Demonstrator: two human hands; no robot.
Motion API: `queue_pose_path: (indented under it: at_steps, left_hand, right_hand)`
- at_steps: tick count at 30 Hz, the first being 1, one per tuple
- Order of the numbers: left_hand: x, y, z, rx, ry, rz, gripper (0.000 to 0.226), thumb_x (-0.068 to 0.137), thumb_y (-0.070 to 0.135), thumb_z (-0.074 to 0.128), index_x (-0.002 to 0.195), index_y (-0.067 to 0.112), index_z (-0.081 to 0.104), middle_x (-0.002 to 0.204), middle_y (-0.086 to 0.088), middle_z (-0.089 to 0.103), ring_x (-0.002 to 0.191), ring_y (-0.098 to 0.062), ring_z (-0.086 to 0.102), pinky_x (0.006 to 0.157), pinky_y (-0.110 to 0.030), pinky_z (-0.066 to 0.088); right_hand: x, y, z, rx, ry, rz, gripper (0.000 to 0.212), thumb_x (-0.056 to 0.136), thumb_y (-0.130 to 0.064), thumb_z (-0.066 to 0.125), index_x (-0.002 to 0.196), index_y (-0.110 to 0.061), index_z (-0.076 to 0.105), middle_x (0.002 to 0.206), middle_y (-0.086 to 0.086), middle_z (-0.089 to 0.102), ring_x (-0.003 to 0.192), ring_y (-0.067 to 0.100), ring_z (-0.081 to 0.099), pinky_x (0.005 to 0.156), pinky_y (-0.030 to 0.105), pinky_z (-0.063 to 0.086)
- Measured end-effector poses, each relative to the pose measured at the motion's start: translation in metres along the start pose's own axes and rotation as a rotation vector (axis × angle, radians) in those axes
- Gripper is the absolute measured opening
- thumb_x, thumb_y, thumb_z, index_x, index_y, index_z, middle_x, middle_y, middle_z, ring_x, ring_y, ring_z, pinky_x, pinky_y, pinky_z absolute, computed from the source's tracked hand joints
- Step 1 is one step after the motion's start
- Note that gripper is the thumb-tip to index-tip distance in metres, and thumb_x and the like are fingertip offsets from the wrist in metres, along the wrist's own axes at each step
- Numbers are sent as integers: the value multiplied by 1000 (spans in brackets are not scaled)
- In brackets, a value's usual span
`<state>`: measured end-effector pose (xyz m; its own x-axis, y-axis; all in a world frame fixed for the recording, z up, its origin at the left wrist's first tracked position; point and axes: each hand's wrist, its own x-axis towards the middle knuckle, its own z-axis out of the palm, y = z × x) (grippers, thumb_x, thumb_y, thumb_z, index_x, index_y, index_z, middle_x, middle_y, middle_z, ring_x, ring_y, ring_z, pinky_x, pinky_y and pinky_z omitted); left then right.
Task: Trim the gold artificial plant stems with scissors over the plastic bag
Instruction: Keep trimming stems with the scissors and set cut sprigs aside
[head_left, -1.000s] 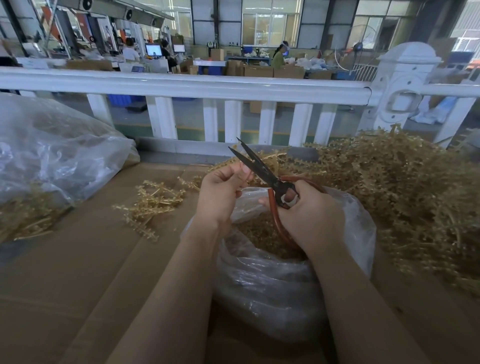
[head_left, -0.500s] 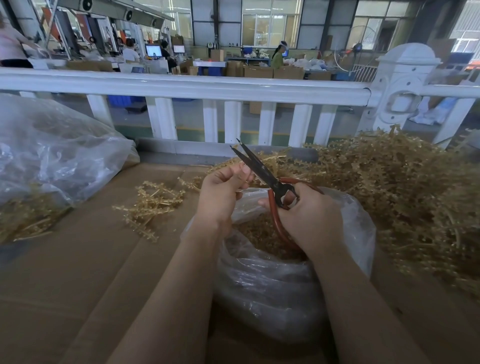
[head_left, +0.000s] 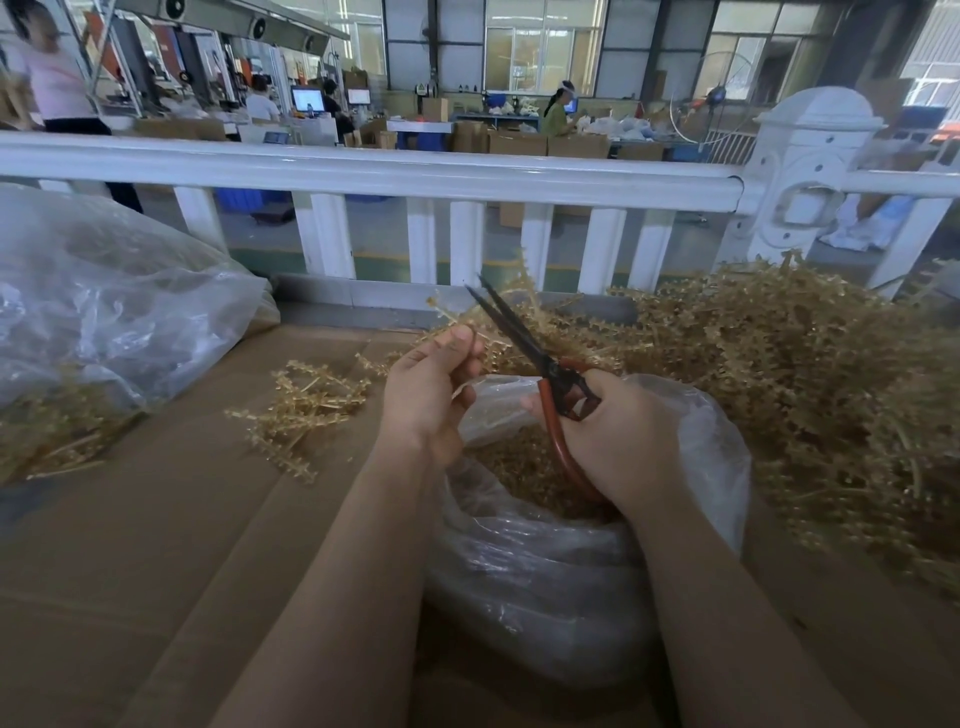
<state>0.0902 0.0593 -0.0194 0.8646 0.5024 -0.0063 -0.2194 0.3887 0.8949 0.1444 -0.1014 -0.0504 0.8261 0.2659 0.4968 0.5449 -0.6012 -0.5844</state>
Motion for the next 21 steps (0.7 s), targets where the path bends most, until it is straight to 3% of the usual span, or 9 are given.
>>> queue_pose_path:
  at_steps: [3, 6, 11, 15, 21]
  left_hand:
    - [-2, -2, 4, 120, -55, -4, 16, 93, 18, 65, 79, 22, 71, 74, 9, 68, 64, -3, 55, 68, -26, 38]
    - [-5, -7, 11, 239, -124, 23, 18, 92, 17, 67, 75, 23, 71, 78, 7, 71, 64, -2, 57, 70, -29, 38]
    - [-9, -11, 16, 321, -210, 46, 12, 90, 20, 69, 80, 22, 73, 78, 7, 73, 64, -1, 59, 68, -29, 37]
    - [-8, -11, 16, 336, -220, 15, 13, 90, 20, 70, 79, 24, 74, 83, 5, 74, 65, -1, 60, 69, -29, 38]
    - [-4, -8, 12, 256, -124, 12, 10, 89, 25, 72, 79, 22, 74, 83, 3, 74, 67, -4, 59, 68, -27, 42]
  right_hand:
    - [2, -1, -1, 246, 53, 79, 35, 81, -62, 70, 72, -29, 65, 63, -16, 66, 60, 4, 62, 57, 28, 49]
    - [5, 0, -1, 422, 68, 96, 30, 86, -47, 75, 68, -28, 62, 55, -21, 59, 53, 0, 55, 55, 22, 41]
    - [6, 2, 0, 591, 37, 101, 19, 90, -32, 75, 76, -21, 69, 58, -14, 63, 53, -2, 55, 53, 16, 43]
    - [8, 3, 0, 588, 57, 76, 21, 90, -25, 76, 72, -27, 66, 56, -18, 62, 52, -4, 56, 50, 9, 41]
    - [8, 2, 1, 538, 42, 67, 18, 88, -30, 78, 74, -29, 66, 58, -20, 63, 54, -6, 57, 50, 9, 42]
